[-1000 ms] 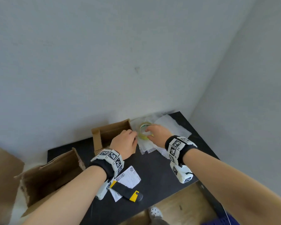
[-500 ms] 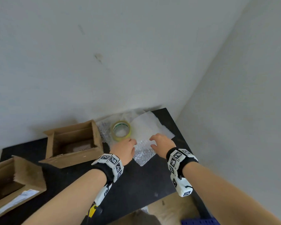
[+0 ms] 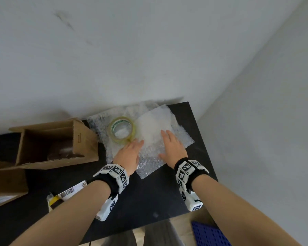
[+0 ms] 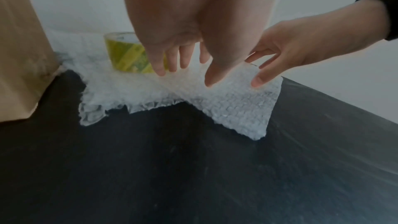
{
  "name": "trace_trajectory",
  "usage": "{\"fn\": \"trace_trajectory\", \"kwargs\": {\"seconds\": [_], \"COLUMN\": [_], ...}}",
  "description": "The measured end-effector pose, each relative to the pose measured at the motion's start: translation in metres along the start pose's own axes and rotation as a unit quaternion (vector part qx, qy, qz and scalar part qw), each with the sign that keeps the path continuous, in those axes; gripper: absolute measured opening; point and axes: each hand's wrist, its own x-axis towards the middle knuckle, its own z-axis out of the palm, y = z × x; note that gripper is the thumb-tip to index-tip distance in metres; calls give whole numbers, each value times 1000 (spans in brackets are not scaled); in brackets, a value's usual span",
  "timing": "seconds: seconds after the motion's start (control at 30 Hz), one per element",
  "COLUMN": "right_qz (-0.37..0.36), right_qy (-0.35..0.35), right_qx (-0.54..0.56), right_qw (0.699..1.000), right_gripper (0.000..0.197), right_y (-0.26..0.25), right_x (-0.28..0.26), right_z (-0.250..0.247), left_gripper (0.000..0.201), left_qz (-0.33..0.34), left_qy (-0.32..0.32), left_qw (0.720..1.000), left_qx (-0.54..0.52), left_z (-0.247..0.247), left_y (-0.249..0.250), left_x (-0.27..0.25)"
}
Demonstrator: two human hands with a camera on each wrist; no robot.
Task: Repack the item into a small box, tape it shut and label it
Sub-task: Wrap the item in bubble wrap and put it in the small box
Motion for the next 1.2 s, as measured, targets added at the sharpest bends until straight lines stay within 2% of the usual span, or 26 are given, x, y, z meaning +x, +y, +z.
{"fn": "trace_trajectory", "kwargs": {"seconds": [0.17,0.3,0.37,0.6,0.8,1.0,1.1,1.2], "right_qz": [-9,-1,0,-28,-50,-89,-102,-126], "right_qy": [-6,15,19,100,151,152,160,149], "right_qx": [12,45,59,117,135,125,128,137], "right_qw": [1000,999,998,988,978,976,973,971], "right_gripper": [65,30,18,15,14,12,11,10], "right_y": [3,-1,-5,-19,-32,-43,-45,-48], "right_x": [5,7,6,-2,-12,-27,-35,-46], "right_z": [4,0,-5,-39,-75,-117,-138,-152], "left_gripper": [56,56,57,63,64,61,47,54], "left_qz": [2,5,5,-50,-39,23,54,41], "left_qy": [12,-10,-13,-54,-67,21,76,133], "left_qw": [999,999,999,996,995,997,988,970], "left_qx": [-47,-43,-51,-50,-56,-70,-121,-199], "left_z": [7,4,-1,-25,-42,-75,-101,-125], "left_y": [-5,-5,-3,-4,-8,-4,2,3], "left_x": [4,2,2,-2,-15,-19,-21,-22]}}
